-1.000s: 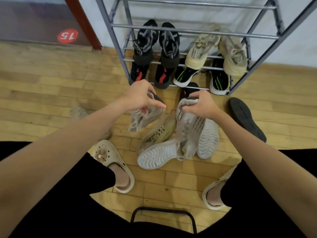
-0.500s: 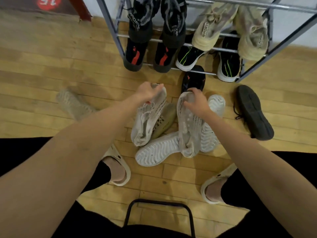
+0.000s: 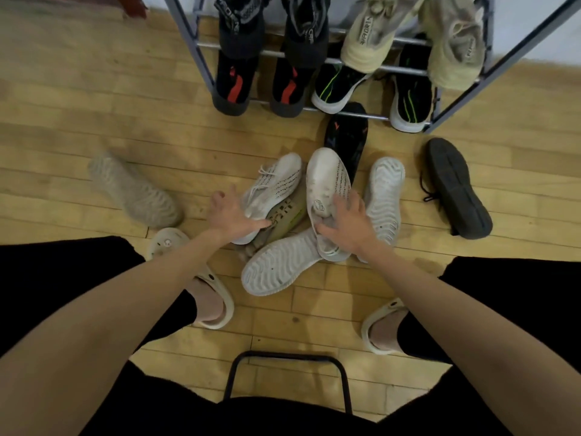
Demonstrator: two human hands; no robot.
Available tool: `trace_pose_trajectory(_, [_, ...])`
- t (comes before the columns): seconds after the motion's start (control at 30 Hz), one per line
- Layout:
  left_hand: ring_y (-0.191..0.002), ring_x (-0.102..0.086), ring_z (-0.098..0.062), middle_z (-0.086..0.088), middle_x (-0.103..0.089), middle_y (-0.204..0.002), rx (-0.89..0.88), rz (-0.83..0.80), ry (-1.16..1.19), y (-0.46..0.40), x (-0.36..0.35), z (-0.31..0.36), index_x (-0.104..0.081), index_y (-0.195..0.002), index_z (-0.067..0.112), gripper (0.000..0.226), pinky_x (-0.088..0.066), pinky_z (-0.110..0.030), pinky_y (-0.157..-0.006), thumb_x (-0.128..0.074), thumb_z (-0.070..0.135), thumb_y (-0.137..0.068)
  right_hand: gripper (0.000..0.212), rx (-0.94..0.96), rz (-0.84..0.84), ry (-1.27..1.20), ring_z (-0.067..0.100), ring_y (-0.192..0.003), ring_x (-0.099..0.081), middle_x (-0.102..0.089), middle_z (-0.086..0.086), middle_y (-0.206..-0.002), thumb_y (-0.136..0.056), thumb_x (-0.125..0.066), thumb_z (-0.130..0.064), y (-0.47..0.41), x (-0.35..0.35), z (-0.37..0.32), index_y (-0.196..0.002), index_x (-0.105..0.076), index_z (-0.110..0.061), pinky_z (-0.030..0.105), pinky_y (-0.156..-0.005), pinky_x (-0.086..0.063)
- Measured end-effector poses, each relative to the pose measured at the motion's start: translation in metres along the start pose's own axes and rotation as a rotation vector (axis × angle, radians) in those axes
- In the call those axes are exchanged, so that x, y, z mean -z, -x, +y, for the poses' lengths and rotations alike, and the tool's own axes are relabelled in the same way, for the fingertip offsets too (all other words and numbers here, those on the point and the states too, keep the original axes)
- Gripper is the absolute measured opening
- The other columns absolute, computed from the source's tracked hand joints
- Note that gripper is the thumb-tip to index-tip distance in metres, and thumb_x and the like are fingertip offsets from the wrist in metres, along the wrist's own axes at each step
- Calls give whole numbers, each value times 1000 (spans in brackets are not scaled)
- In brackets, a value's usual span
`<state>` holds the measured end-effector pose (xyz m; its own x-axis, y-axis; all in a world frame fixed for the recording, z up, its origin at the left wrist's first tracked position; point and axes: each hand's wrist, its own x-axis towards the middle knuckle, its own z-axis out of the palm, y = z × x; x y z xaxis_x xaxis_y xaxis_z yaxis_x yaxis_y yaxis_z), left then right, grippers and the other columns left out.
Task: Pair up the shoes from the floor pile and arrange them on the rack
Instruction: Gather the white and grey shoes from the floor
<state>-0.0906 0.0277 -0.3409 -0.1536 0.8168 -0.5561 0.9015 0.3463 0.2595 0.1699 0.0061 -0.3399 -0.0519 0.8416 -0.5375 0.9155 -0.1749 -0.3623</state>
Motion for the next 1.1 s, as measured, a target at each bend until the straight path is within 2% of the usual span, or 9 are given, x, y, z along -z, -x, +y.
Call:
trace_pose_trajectory(0.17, [-142, -26, -35, -16, -23, -155, 192, -128, 242, 0, -15, -16, 0, -152, 15, 136, -32, -46, -109, -85, 56, -55, 119, -170, -117, -67, 49, -141, -10, 2, 22, -156, -61, -56, -84, 13, -16, -8, -150, 6, -34, 61, -109, -26])
trace_pose_trajectory(0.3, [-128, -45, -30, -12, -43, -143, 172, -112, 298, 0, -17, -19, -24, -143, 9, 107, -42, -35, -87, -87, 37, -62, 120, -218, -85, -18, 52, -139, -11, 6, 27, -154, -67, -72, -63, 16, -30, -18, -148, 11, -33, 59, -108, -28])
trace_pose_trajectory(0.4, [-124, -47, -30, -13, -47, -137, 165, -122, 238, 4, -11, -15, -27, -139, 5, 105, -41, -33, -84, -87, 41, -61, 105, -245, -69, 31, 51, -133, -23, -5, 26, -148, -77, -70, -42, 13, -24, -23, -150, 4, -29, 56, -104, -36])
trace_pose_trajectory(0.6, [-129, -45, -29, -13, -41, -144, 262, -221, 385, 24, 5, 17, -21, -148, 5, 123, -44, -37, -102, -87, 49, -55, 74, -249, -76, -72, 46, -124, -36, -22, 18, -139, -81, -56, -35, 23, 15, -30, -146, -20, -30, 53, -104, -36])
trace_pose_trajectory(0.73, [-78, -63, -14, -1, -63, -94, 311, -277, 716, 47, 20, 41, -58, -114, 16, 70, -53, -23, -52, -87, 38, -54, 66, -224, -3, -315, 34, -121, -45, -47, 12, -131, -73, -61, -30, 39, 57, -34, -136, -45, -23, 50, -101, -41])
trace_pose_trajectory(0.8, [-87, -62, -16, -1, -62, -99, 318, -275, 759, 58, 29, 48, -57, -114, 19, 72, -54, -26, -58, -86, 39, -51, 56, -192, 77, -407, 24, -101, -56, -61, 4, -106, -69, -68, -28, 54, 78, -32, -123, -57, -14, 36, -80, -50])
trace_pose_trajectory(0.93, [-92, -64, -21, -2, -64, -100, 256, -125, 730, 82, 49, 60, -60, -112, 17, 78, -59, -38, -80, -87, 47, -45, 56, -139, 293, -442, 19, -100, -60, -65, 2, -118, -68, -74, -26, 88, 113, -24, -120, -62, -11, 27, -74, -49])
trace_pose_trajectory(1.03, [-77, -62, -15, 2, -66, -86, 110, 72, 529, 100, 74, 78, -63, -86, 15, 55, -52, -28, -60, -84, 53, -52, 62, -123, 457, -453, 12, -97, -61, -63, -4, -115, -63, -76, -27, 114, 135, -16, -123, -63, -19, 18, -76, -51])
trace_pose_trajectory(1.1, [-64, -53, -8, 11, -57, -70, -48, 181, 437, 114, 98, 94, -52, -68, 22, 45, -38, -21, -45, -84, 51, -55, 60, -77, 570, -460, 21, -112, -57, -62, 0, -122, -61, -75, -28, 131, 149, -11, -120, -64, -23, 35, -95, -50])
